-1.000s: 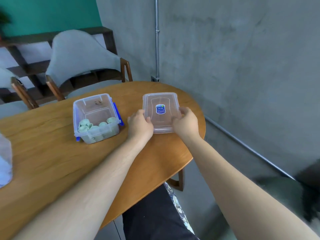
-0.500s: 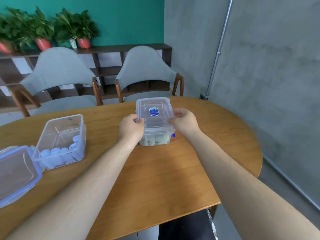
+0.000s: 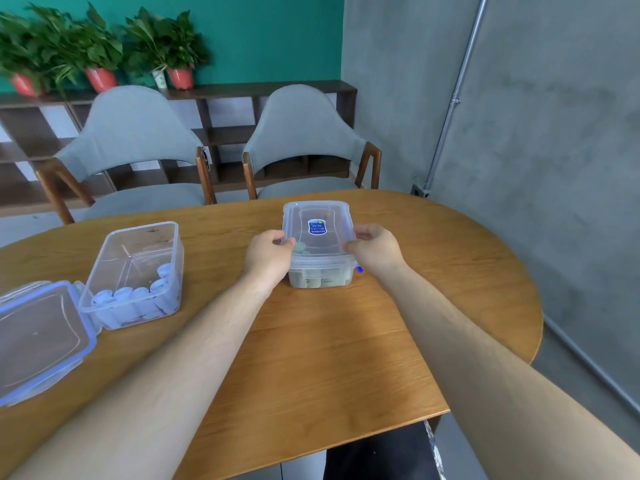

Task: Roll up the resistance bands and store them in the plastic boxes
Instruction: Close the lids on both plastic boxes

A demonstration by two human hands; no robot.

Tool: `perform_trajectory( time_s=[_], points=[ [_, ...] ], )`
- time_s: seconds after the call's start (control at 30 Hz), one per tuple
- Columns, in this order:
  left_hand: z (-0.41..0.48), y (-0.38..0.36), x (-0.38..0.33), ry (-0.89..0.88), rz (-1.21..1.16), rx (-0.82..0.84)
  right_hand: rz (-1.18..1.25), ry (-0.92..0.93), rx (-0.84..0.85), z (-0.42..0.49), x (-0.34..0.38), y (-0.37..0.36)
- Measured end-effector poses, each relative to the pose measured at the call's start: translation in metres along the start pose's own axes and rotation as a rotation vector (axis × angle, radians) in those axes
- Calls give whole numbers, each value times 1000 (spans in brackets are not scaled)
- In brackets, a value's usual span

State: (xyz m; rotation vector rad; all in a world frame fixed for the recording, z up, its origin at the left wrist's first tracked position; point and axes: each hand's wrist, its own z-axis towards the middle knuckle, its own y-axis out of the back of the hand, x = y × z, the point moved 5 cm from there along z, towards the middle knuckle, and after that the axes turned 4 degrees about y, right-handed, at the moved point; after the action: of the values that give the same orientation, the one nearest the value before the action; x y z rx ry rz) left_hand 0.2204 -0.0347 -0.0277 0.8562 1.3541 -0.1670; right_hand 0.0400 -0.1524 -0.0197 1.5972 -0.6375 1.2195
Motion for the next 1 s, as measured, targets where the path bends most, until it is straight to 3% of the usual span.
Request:
perform_trajectory(
  time_s=[0.4,0.5,0.6,0.7,1.0],
  points=[
    [5,-2,7,29,-44,25,-84,44,-24,-5,-3,-4],
    [7,-3,11,51,-70,55,-46,-75,-31,-3,-12,-5],
    [8,-7,19,190,-110,104,83,-276,-4,-6,-22,-5],
    [8,-9,27,297,-157,119,103,-280,-14,-4,-24,-4],
    [10,-8,20,94,-76,17,-64,-148,-56,-4,-10,-9]
  ],
)
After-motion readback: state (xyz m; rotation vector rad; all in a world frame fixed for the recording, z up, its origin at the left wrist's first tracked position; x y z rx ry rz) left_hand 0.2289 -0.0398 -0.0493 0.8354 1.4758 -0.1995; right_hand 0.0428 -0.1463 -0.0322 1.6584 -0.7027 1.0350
